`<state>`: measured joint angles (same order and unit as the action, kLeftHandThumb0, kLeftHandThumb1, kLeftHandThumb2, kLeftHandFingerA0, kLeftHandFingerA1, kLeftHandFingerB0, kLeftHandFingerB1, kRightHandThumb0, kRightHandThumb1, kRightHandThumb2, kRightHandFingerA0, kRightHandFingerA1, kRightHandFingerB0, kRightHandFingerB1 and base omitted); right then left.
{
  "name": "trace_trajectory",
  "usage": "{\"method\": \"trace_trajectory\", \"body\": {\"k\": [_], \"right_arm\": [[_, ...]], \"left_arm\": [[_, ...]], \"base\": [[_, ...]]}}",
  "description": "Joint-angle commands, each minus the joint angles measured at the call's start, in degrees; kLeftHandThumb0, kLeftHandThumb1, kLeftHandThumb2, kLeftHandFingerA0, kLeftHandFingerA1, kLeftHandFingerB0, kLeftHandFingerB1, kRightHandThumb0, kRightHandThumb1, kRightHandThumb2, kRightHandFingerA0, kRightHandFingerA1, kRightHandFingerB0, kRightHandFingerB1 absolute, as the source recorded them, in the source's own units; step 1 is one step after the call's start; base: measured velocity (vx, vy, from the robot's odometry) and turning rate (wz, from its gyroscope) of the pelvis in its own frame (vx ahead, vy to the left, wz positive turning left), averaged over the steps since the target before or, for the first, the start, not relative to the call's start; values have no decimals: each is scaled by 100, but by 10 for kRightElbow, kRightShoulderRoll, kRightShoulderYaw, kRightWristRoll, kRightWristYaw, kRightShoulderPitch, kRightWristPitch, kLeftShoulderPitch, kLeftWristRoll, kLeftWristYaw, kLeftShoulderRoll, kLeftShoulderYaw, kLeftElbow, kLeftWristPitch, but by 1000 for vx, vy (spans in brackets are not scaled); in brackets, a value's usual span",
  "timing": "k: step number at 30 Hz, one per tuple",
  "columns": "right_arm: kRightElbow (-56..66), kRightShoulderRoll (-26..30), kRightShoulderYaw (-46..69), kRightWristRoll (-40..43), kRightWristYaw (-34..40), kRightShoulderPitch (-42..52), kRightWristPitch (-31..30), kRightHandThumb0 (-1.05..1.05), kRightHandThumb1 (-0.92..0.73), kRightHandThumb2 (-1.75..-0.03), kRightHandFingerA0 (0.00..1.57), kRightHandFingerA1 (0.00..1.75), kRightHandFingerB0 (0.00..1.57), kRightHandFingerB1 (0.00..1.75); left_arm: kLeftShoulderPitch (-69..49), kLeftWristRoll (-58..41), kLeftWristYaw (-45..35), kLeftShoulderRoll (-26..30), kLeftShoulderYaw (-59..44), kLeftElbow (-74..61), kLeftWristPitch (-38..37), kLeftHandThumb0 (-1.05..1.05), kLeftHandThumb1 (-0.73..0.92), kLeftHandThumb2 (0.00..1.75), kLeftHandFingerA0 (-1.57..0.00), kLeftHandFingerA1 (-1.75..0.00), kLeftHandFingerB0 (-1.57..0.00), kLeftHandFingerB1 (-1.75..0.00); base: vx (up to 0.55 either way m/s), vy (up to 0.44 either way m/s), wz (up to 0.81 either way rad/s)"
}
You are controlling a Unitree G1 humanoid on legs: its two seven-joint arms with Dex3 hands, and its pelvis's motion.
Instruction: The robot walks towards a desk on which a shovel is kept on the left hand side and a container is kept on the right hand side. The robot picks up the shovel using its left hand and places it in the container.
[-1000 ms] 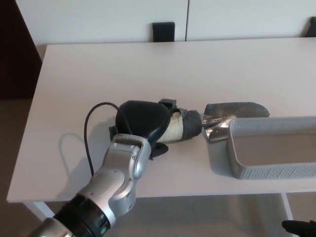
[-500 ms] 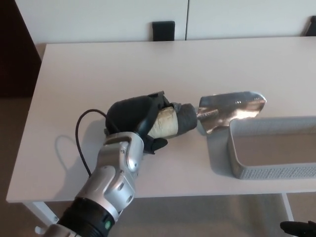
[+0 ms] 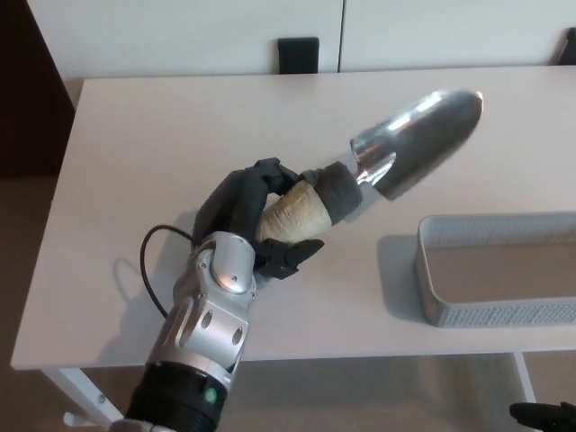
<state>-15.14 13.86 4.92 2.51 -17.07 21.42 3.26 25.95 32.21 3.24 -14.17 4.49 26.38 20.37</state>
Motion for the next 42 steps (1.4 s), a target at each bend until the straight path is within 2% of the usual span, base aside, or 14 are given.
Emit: {"method": "trace_trajectory", "body": {"k": [1, 9, 10, 13, 15, 16, 18, 21, 22, 32, 33, 38, 40, 42], "right_arm": [[-8, 20, -4, -6, -15, -7, 12, -29, -61, -58, 65, 49, 50, 43], [-14, 23, -8, -12, -15, -9, 7, -34, -60, -57, 67, 48, 51, 42], [-12, 23, -9, -14, -13, -9, 6, -33, -61, -57, 67, 48, 51, 42], [-14, 24, -10, -12, -15, -11, 2, -33, -61, -57, 67, 48, 50, 42], [-18, 25, -10, -11, -18, -10, 8, -36, -59, -57, 66, 48, 50, 42], [-19, 25, -11, -11, -19, -11, 10, -36, -59, -57, 66, 48, 50, 42], [-22, 26, -10, -8, -22, -11, 12, -36, -59, -57, 66, 48, 49, 42], [-22, 28, -11, -6, -25, -13, 12, -35, -60, -57, 67, 48, 48, 42], [-27, 29, -12, -9, -24, -14, 18, -35, -60, -57, 66, 47, 48, 42], [-20, 34, -19, -13, -23, -16, 15, -38, -59, -57, 68, 49, 48, 42], [-19, 35, -19, -13, -23, -16, 15, -38, -59, -57, 68, 49, 49, 42], [-26, 40, -19, -14, -24, -22, 16, -36, -60, -57, 67, 48, 48, 41], [-25, 40, -20, -12, -24, -21, 17, -36, -60, -57, 68, 48, 49, 42], [-18, 38, -19, -8, -26, -18, 6, -36, -60, -57, 67, 48, 48, 41]], "left_arm": [[-89, -276, -62, -103, -113, -160, -82, -41, 40, 102, -139, -129, -110, -105], [-127, -135, -114, -12, 112, -302, -113, -77, 42, 94, -132, -126, -119, -100], [-125, -109, -103, 3, 136, -307, -126, -75, 56, 65, -131, -125, -125, -87], [-103, -41, -109, 63, 212, -338, -141, -71, 46, 104, -142, -138, -110, -107], [-99, -27, -107, 75, 233, -355, -123, -81, 66, 67, -123, -140, -116, -107], [-96, -16, -106, 81, 244, -363, -112, -81, 49, 96, -128, -133, -115, -107], [-76, 24, -113, 100, 276, -376, -76, -81, 71, 63, -120, -147, -110, -111], [-47, 72, -81, 123, 312, -355, -71, -83, 52, 92, -126, -138, -108, -113], [-34, 98, -70, 128, 327, -340, -61, -82, 71, 63, -122, -153, -105, -123], [39, 199, -5, 142, 400, -218, -20, -86, 63, 103, -137, -140, -95, -105], [42, 204, 5, 143, 401, -210, -20, -84, 84, 74, -135, -150, -95, -115], [51, 218, 37, 138, 403, -176, -5, -82, 90, 73, -134, -153, -83, -108], [55, 234, 47, 140, 405, -173, 2, -86, 70, 106, -139, -142, -85, -103], [57, 259, 66, 142, 409, -177, 12, -81, 92, 74, -135, -151, -71, -90]], "base": [[0, 0, 0], [0, 0, 0], [0, 0, 0], [0, 0, 0], [0, 0, 0], [0, 0, 0], [0, 0, 0], [0, 0, 0], [0, 0, 0], [0, 0, 0], [0, 0, 0], [0, 0, 0], [0, 0, 0], [0, 0, 0]]}}
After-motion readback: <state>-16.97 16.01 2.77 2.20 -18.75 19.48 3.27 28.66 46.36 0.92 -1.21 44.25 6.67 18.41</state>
